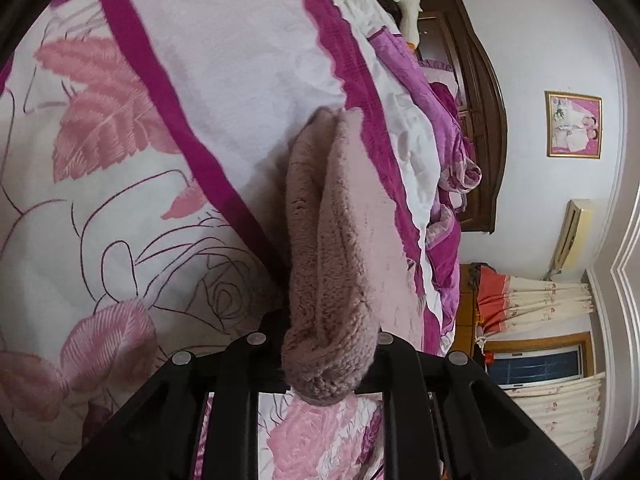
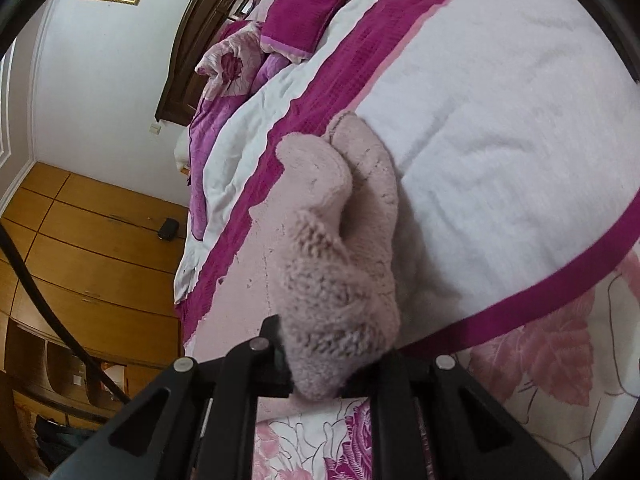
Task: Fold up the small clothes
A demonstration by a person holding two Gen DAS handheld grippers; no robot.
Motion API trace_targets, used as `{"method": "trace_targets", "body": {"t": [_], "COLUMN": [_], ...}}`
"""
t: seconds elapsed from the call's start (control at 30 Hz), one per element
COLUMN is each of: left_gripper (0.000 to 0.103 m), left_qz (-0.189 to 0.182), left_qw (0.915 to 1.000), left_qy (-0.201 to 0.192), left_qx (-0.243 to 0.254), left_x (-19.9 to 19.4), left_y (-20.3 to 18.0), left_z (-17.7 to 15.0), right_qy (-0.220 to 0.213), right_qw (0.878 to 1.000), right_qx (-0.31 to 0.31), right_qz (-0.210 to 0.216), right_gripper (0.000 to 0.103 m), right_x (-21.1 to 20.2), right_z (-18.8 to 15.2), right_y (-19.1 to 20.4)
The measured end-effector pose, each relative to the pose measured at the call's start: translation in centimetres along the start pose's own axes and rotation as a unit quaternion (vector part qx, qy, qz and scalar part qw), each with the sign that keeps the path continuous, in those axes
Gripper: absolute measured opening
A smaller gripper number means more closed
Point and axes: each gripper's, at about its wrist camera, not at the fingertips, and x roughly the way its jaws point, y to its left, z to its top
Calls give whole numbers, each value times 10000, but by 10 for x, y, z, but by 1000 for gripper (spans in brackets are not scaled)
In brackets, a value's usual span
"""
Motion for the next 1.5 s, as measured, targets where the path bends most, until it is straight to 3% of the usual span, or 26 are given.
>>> {"method": "trace_targets", "body": {"t": [0.43,0.63,0.93,1.2,1.3,1.37,1.4,1.43,1.47,1.5], "left_gripper": [0,0,0,0,0,0,0,0,0,0], "left_qz": [198,328,15,56,190,168,117,66,12,-28], "left_qw": [9992,9992,10000,9999,9997,9996,9997,9996,9996,9996], "left_qy": [-48,-18,33,50,60,1,-50,-104,-150,-191], "left_qx": [336,228,-45,-115,-163,-222,-231,-236,-226,-205], "left_x": [-16,-13,-21,-42,-34,-29,-27,-26,-25,-25], "left_y": [-27,-13,10,33,39,45,47,49,50,51], "left_z": [-8,-12,-19,-26,-26,-28,-28,-29,-29,-29], "right_qy": [95,159,210,179,140,-14,-121,-210,-352,-546], "right_qw": [9996,9992,9991,9996,9994,9967,9898,9795,9676,9568], "right_qx": [-269,-310,-275,-157,-146,-384,-665,-916,-1158,-1407], "right_qz": [-85,-187,-257,-121,-284,-718,-1255,-1781,-2218,-2487], "right_gripper": [13,13,13,13,14,27,37,63,79,80], "right_x": [-25,-28,-34,-51,-51,-50,-50,-50,-53,-58], "right_z": [-1,-6,-12,-39,-45,-47,-48,-48,-49,-49], "right_y": [15,14,8,-6,-14,-13,-7,-1,7,16]}}
